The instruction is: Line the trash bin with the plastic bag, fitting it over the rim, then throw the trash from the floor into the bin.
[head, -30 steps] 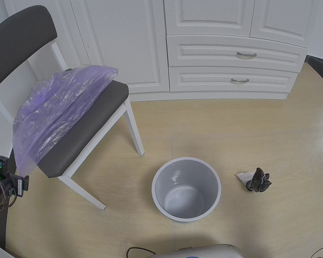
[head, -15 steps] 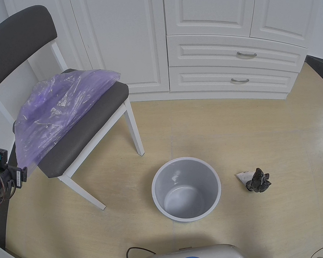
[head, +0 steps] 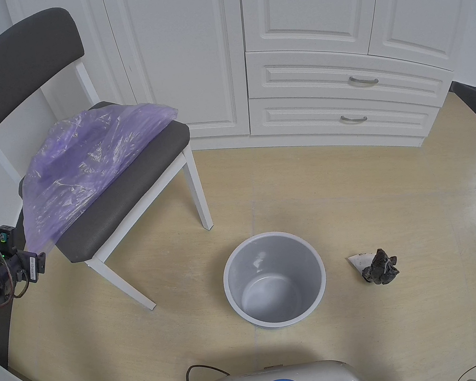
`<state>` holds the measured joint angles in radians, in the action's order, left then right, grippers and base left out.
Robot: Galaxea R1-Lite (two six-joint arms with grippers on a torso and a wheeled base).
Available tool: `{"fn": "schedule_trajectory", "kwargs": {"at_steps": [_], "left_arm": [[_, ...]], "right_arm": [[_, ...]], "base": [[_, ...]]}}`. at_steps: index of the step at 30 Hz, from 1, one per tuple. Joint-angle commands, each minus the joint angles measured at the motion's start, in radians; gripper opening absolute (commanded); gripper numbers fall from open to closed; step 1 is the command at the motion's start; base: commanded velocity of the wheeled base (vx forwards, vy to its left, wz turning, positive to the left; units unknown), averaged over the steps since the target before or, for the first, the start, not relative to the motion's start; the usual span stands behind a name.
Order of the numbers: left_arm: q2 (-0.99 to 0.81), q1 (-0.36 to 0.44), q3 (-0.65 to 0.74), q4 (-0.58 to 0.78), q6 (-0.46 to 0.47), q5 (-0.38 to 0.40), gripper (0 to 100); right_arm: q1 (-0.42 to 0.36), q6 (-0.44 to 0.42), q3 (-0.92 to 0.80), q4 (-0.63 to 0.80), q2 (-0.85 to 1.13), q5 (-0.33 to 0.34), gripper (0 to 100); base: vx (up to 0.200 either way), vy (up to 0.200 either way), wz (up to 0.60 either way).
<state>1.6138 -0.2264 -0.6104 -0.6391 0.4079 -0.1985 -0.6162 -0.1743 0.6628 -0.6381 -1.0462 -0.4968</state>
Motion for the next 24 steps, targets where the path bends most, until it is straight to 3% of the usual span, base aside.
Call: {"fn": "schedule_trajectory", "kwargs": {"at_steps": [1, 9, 24], "left_arm": [[0.047, -0.004, -0.014, -0.042, -0.004, -0.001, 100], [0.179, -0.004, -0.046, -0.224, -0.012, -0.004, 100], [0.155, -0.005, -0.011, -0.232, -0.041, 0.001, 100]], "right_arm": [[0.0, -0.001, 0.001, 0.0, 0.003, 0.001, 100], [0.003, 0.006, 0.006, 0.001, 0.031, 0.0, 100], [0.003, 0.006, 0.017, 0.005, 0.041, 0.001, 100]], "base": [[0.0, 0.0, 0.0], [0.0, 0.0, 0.0], [0.0, 0.0, 0.0]]}}
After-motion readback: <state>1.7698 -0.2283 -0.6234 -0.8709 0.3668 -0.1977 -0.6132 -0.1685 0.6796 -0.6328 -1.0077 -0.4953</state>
